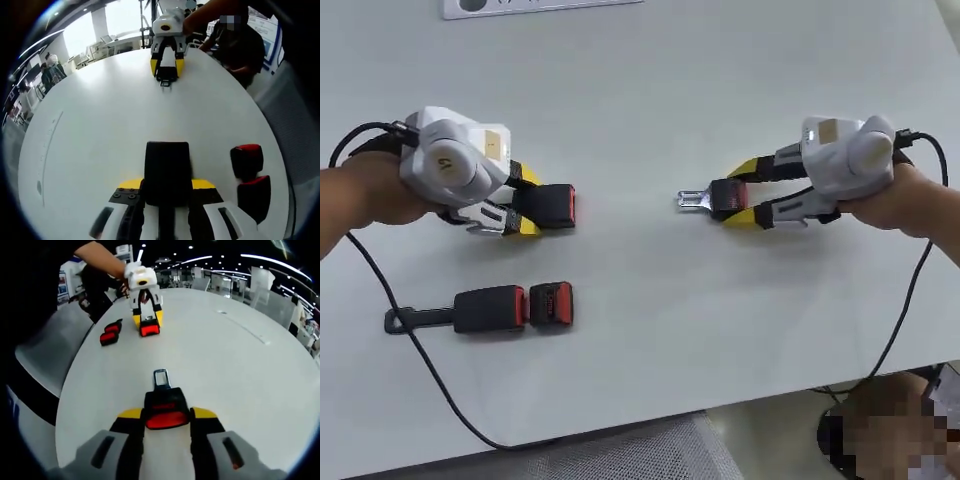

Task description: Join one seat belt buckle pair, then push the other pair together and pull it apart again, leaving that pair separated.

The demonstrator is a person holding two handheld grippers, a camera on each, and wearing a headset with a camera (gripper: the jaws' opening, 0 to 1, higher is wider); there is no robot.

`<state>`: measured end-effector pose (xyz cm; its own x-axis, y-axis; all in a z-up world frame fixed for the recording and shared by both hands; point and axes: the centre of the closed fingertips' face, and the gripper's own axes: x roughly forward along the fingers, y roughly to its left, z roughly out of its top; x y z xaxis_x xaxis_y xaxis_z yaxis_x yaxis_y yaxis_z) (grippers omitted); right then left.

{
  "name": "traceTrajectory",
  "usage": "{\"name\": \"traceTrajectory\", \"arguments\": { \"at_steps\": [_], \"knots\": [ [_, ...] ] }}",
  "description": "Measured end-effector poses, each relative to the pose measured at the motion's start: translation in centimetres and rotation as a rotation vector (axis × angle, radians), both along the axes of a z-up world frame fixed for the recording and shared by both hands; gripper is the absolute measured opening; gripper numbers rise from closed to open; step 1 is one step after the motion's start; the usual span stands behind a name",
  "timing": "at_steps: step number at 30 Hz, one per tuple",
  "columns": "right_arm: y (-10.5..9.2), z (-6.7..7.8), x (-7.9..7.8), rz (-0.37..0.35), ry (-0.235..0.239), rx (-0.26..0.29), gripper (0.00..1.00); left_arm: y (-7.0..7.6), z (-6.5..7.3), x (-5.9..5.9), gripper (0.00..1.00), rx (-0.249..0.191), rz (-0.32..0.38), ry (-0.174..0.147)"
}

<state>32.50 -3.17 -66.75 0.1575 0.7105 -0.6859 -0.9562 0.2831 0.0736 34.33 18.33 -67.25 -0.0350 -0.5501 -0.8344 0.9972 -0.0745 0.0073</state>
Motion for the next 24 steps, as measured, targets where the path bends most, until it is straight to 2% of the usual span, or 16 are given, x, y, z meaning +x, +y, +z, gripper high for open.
{"name": "traceTrajectory", "arguments": {
  "at_steps": [6,11,24],
  "knots": [
    [0.6,0.1,0.0,-0.009,0.002,0.034,0.35,0.1,0.1,0.0,0.34,-0.012,0.007,0.001],
    [2.2,0.1,0.0,-0.005,-0.013,0.068,0.35,0.1,0.2,0.0,0.34,-0.020,0.014,0.011],
    [5.5,0.4,0.2,-0.014,-0.019,0.134,0.35,0.1,0.3,0.1,0.34,-0.017,0.028,0.024]
  ]
}}
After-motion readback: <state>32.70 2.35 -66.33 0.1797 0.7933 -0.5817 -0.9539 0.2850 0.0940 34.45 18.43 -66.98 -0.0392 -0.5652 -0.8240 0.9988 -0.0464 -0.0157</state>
